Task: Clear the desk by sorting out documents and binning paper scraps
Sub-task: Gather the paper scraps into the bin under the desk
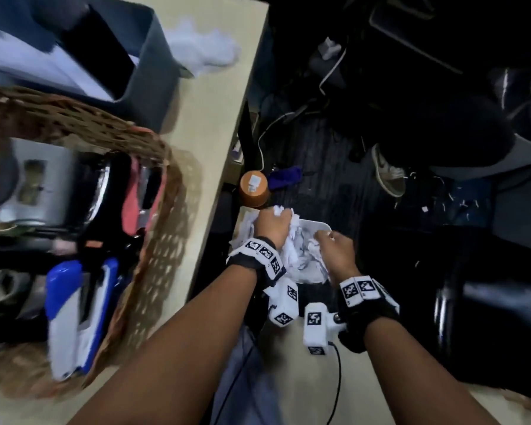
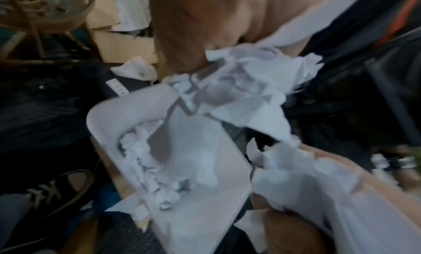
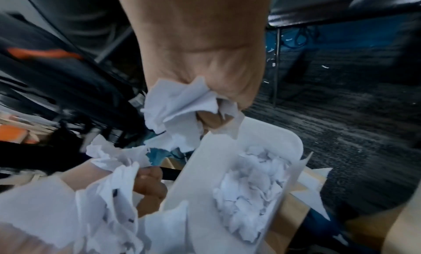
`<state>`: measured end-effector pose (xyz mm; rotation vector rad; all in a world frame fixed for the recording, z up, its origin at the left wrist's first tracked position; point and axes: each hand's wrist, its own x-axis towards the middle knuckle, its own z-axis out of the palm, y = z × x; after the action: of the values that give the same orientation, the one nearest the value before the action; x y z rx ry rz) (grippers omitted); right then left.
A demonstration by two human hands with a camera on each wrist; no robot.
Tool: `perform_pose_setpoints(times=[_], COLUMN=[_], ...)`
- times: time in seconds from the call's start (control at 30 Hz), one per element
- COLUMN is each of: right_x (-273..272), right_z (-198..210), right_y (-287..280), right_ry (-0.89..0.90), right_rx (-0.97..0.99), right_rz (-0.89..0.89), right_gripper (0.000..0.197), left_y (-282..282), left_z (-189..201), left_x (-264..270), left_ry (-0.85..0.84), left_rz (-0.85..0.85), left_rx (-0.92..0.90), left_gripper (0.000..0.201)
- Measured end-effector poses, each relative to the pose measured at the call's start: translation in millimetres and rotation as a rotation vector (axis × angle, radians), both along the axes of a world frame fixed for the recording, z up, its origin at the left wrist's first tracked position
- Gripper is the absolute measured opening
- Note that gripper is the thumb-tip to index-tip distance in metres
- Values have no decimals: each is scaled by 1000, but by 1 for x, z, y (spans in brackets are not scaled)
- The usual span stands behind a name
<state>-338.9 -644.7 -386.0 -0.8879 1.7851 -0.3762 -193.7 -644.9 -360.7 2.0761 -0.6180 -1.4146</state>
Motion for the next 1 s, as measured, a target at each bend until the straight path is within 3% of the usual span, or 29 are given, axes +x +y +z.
perform_pose_setpoints(times=[0.1,0.17,0.3,0.43,0.5,0.57,0.7,0.77,0.87,1.0], right_x=[3,5,9,12,15,14,18,23,24,29], right_z=[-63,-93,-133,-137,-118,-98,-53,-24,15,79], right_y=[-13,-20,-26,-24,-24,-25,-30,-33,-31,-26], right_ry=[100,119,74,-15,5,67,160,161,124,59], right_rx=[100,177,202,269,276,306,287,242,187,74], right_rz=[76,112,161,148,138,138,150,171,203,278], right_gripper=[22,27,31,44,40,38,40,34,29,17], left_y=[-4,-3,3,9,12,14,8,0,-3,13], left_z=[-78,-119,-166,-177,-182,-178,-123,-79,-12,86], left_x=[-4,-3,10,18,17,16,15,17,17,16], left_ry=[46,57,88,330,393,379,381,339,274,329], left_rz=[-29,13,18,276,429,467,410,380,216,29], left_rx=[210,290,396,397,418,396,324,310,311,177], left_gripper=[31,40,46,61,80,78,87,78,76,66])
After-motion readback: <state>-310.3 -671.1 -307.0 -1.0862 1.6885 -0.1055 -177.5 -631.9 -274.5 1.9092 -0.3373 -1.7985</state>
